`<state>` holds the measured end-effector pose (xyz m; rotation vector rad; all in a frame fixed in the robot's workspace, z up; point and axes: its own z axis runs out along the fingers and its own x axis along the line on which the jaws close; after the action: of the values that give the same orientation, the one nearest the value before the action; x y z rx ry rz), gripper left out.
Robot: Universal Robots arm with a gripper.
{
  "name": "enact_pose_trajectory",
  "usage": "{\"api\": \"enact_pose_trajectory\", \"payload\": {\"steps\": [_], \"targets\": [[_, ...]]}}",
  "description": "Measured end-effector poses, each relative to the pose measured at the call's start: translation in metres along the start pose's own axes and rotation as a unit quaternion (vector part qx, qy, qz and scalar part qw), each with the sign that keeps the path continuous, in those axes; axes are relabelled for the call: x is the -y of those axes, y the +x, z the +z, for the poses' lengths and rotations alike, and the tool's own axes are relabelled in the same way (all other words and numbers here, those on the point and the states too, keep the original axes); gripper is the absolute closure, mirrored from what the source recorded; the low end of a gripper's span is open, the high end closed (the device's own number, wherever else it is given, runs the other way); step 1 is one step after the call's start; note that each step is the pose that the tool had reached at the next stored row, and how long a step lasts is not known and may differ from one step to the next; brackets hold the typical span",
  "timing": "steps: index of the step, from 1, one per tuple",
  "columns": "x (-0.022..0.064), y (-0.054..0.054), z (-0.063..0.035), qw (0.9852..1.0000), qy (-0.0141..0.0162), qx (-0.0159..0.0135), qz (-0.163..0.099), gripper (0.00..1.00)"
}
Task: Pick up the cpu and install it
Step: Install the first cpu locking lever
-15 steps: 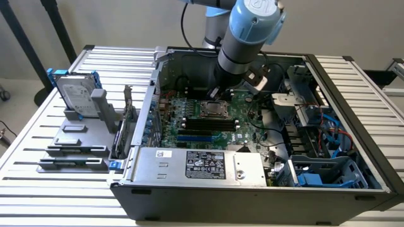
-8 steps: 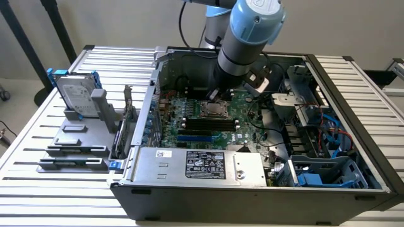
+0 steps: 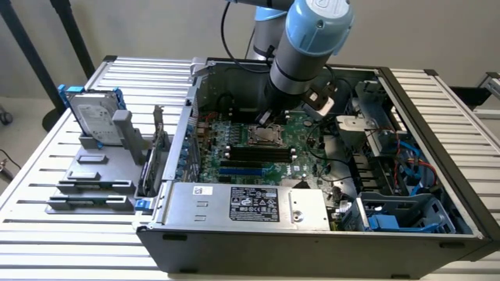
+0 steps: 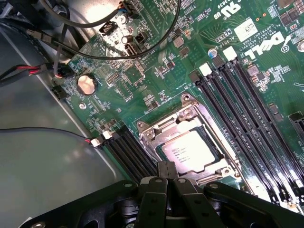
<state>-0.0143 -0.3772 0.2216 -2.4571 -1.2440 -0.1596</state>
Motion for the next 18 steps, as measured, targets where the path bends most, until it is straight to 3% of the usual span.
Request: {"api": "enact_pose_trajectory", "payload": {"steps": [18], "targets": [[0.0,-0.0006,-0.001,1.0,-0.0001,0.0002,0.0,0.89]]}}
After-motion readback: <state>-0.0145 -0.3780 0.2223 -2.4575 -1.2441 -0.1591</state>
